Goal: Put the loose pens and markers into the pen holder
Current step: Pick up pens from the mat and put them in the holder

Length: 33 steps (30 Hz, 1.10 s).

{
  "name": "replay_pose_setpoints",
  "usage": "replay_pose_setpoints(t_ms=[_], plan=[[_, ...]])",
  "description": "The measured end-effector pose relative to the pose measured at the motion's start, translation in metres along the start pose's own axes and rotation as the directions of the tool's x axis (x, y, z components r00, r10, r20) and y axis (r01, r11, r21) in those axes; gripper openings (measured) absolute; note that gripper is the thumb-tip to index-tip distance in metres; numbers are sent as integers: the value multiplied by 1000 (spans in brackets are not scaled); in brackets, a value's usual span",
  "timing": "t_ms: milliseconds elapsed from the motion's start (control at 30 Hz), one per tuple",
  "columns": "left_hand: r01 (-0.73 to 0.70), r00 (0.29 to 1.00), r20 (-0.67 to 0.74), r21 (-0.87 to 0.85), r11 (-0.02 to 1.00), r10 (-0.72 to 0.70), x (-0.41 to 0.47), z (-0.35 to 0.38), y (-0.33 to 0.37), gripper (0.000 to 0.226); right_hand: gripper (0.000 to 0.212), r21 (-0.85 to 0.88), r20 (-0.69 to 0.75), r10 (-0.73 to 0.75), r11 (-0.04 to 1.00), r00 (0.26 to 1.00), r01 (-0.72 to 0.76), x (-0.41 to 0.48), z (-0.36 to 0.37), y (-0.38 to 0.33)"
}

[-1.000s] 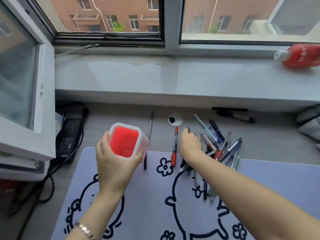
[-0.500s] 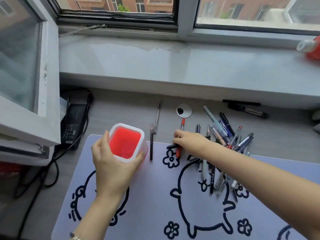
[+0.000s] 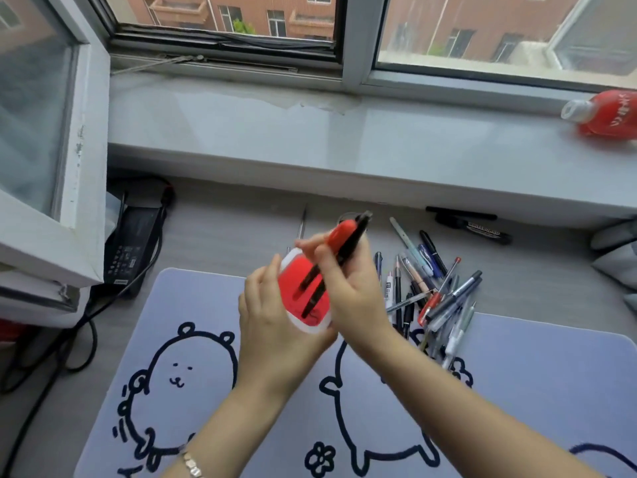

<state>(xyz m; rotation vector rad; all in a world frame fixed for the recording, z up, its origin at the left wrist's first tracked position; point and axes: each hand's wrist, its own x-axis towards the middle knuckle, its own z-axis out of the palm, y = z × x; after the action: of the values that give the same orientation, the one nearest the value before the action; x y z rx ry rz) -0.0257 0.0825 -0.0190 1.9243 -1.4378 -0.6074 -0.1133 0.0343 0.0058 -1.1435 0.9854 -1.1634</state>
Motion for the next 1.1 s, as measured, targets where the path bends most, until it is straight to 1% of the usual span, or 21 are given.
replay_pose_setpoints(t_ms=[33, 67, 133, 167, 233, 267, 300, 333, 400, 433, 467, 533, 600, 667, 733, 800, 833, 900, 967, 1033, 1100], plan=[[-13, 1000, -4, 7, 1000, 13, 1, 1, 2, 99, 19, -31, 23, 50, 998, 998, -49, -4, 0, 6], [-9, 1000, -16, 14, 1000, 9, 3, 1, 1, 98, 28, -57, 48, 65, 996, 997, -62, -5, -2, 7], [34, 998, -50, 7, 999, -34, 9, -3, -5, 96, 38, -72, 93, 35, 997, 995, -29, -1, -10, 1], [50, 996, -68, 4, 999, -49, 12, -6, -10, 95, 38, -73, 98, 14, 997, 995, -7, 5, -14, -3], [69, 992, -111, 18, 997, -67, 18, -14, -21, 95, 26, -122, 34, 12, 993, 999, -8, 20, -22, -4], [86, 988, -134, 25, 996, -82, 21, -18, -26, 95, 21, -209, -26, 29, 977, 999, -34, 31, -25, 2], [108, 982, -160, 29, 994, -102, 25, -22, -32, 96, 18, -343, -63, 54, 936, 997, -73, 43, -27, 12], [134, 974, -186, 29, 991, -126, 29, -25, -36, 97, 19, -493, -57, 103, 862, 993, -118, 56, -27, 25], [182, 961, -213, 9, 983, -176, 35, -32, -43, 98, 43, -744, 17, 282, 645, 959, -176, 77, -18, 54], [193, 957, -221, -2, 981, -189, 38, -35, -46, 97, 55, -826, 45, 363, 538, 931, -170, 86, -10, 68], [196, 954, -230, -11, 981, -193, 40, -37, -48, 96, 63, -886, 55, 405, 441, 913, -142, 93, -1, 79], [202, 947, -252, -22, 979, -201, 45, -41, -52, 95, 69, -956, 65, 419, 286, 906, -64, 107, 19, 97], [209, 945, -252, -24, 978, -208, 48, -42, -54, 95, 63, -990, 59, 426, 139, 903, -1, 116, 32, 108], [206, 947, -245, -23, 978, -205, 50, -41, -56, 97, 49, -999, 39, 420, 29, 907, 29, 119, 36, 113], [210, 949, -236, -25, 977, -209, 50, -40, -58, 98, 34, -988, 119, 412, -42, 903, 149, 114, 33, 114], [217, 952, -216, -29, 976, -218, 49, -37, -59, 99, 29, -971, 210, 400, -20, 892, 238, 103, 24, 116], [218, 954, -203, -27, 976, -219, 48, -36, -59, 100, 28, -968, 227, 397, -9, 889, 251, 96, 17, 119], [219, 959, -180, -22, 976, -219, 44, -33, -59, 100, 24, -982, 187, 369, 54, 910, 179, 83, 4, 122], [230, 958, -169, -25, 973, -231, 39, -32, -59, 100, 18, -991, 105, 343, 112, 933, 70, 72, -4, 123], [241, 957, -157, -26, 970, -242, 34, -30, -59, 99, 29, -982, 35, 336, 185, 941, -30, 65, -8, 122], [247, 959, -139, -17, 969, -247, 30, -27, -57, 98, 39, -954, 0, 343, 282, 939, -102, 65, -13, 125]])
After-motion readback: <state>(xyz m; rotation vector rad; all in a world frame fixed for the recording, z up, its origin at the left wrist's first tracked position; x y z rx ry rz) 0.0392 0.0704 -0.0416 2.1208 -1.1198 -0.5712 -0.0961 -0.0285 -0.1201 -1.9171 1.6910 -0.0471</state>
